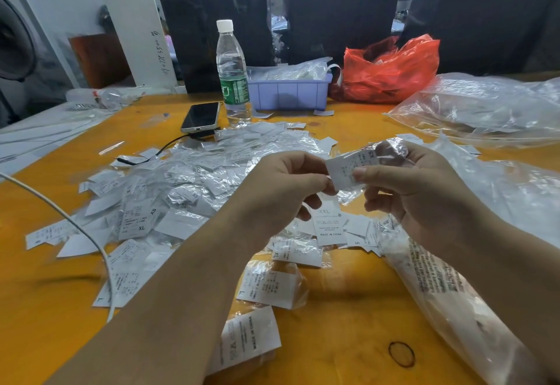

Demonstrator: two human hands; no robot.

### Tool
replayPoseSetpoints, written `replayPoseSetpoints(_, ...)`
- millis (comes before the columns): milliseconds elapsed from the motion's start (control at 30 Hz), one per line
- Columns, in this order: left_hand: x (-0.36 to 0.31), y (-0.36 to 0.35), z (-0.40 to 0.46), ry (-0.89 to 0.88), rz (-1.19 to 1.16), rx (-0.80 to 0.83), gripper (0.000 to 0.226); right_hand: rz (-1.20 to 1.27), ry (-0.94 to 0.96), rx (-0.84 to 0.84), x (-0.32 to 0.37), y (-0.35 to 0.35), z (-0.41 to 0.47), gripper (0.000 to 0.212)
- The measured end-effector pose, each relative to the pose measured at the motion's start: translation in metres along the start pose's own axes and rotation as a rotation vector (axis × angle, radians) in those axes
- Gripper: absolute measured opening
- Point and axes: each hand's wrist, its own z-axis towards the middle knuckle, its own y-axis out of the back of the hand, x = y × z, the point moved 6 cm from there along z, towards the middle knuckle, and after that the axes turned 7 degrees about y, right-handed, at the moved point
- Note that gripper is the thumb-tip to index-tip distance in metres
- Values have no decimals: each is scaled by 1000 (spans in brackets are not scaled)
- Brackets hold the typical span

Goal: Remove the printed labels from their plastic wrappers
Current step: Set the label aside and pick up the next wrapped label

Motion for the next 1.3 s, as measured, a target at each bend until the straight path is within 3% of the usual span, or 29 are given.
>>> replayPoseSetpoints(133,0,-1,0,-26,2,-17,12,-34,3,29,-1,-4,-3,32)
replayPoseSetpoints(433,5,-5,1,-16,32,-29,9,-25,-23,117,-4,-12,-4,24)
replayPoseSetpoints(733,3,-4,1,-42,74,-32,10,-66,-94,180,-9,-14,-6,45)
replayPoseSetpoints(833,3,-1,1,-44,140,-84,19,-62,-100,189,-7,-16,-7,38)
replayPoseSetpoints(1000,2,10,2,-30,116,-135,17,-67,-98,28,-4,-6,-3,6)
replayPoseSetpoints(1300,3,9,3,2,31,-115,4,-98,-94,42,-8,-4,-2,7)
